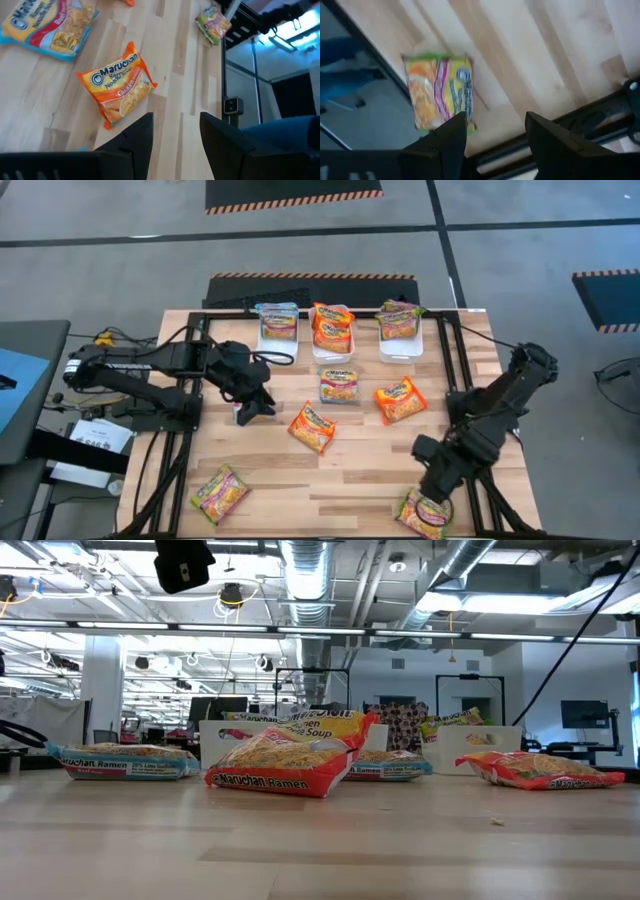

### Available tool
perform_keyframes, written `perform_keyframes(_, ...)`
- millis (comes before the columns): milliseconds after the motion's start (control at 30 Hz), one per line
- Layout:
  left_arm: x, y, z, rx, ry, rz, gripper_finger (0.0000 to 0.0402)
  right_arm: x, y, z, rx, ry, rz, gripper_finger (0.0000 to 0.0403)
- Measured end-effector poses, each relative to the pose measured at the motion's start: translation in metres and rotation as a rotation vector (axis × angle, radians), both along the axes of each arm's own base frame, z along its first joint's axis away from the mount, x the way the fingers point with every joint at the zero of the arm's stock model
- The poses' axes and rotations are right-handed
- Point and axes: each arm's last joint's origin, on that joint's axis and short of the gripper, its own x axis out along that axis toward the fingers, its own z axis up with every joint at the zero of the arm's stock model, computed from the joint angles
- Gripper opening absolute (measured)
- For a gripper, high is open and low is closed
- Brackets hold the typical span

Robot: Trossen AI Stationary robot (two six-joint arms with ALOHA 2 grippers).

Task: Sort Maruchan noodles
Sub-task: Put the green noodle pack into the right white bin

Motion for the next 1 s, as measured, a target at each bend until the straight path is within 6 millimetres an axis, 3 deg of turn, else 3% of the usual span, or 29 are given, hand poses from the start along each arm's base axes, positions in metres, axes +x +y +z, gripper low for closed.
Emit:
perform_keyframes(100, 0.0, -0.003, 0.0, -0.023, 0.014, 0.042, 0.0148, -0.009, 0.009, -0.006, 0.009, -0.003, 0.025, 0.0225)
perform_keyframes(433, 0.0, -0.013, 0.0, -0.096, 0.042, 0.092, 0.0148, -0.036, 0.038, -0.064, 0.118, -0.062, 0.076, 0.0225)
perform_keyframes(833, -0.001, -0.021, -0.001, -0.107, 0.052, 0.15, 0.0148, -0.055, 0.04, -0.105, 0.09, -0.159, 0.095, 0.0225)
perform_keyframes(1000, -0.001, -0.023, -0.001, -0.095, 0.05, 0.152, 0.0148, -0.057, 0.046, -0.114, 0.163, -0.238, 0.129, 0.0225)
